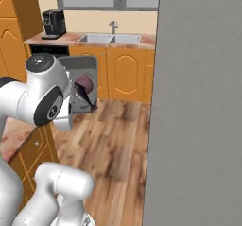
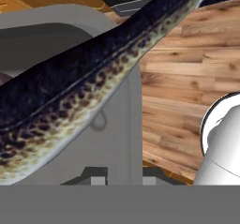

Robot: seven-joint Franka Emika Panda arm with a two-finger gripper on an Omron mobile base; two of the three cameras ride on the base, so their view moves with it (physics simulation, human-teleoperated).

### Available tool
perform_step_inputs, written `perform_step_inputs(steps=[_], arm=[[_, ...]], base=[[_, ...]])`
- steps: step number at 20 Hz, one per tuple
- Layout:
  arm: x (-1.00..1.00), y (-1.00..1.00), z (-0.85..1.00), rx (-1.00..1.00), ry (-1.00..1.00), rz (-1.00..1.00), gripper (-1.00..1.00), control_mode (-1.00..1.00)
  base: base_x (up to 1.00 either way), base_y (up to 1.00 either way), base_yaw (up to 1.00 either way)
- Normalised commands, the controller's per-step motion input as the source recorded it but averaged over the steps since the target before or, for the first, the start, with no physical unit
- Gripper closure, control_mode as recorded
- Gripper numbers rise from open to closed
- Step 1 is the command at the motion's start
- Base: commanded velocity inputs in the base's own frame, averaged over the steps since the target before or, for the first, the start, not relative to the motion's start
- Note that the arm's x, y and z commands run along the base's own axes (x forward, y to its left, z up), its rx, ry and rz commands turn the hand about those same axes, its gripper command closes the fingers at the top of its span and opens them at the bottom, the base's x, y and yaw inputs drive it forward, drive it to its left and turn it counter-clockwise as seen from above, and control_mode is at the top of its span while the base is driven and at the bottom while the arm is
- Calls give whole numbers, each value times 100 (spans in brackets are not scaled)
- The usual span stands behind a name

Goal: Place the tupperware containing the fish and onion meal in the microwave. Close the microwave door and press the start button to reheat the meal.

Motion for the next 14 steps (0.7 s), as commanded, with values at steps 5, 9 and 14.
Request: perform_step_inputs(steps=[5,9,14], arm=[[0,0,0,0,0,0,100,100],[0,0,0,0,0,0,100,100],[0,0,0,0,0,0,100,100]], base=[[86,0,-29],[52,-7,-41],[57,-18,-46]])
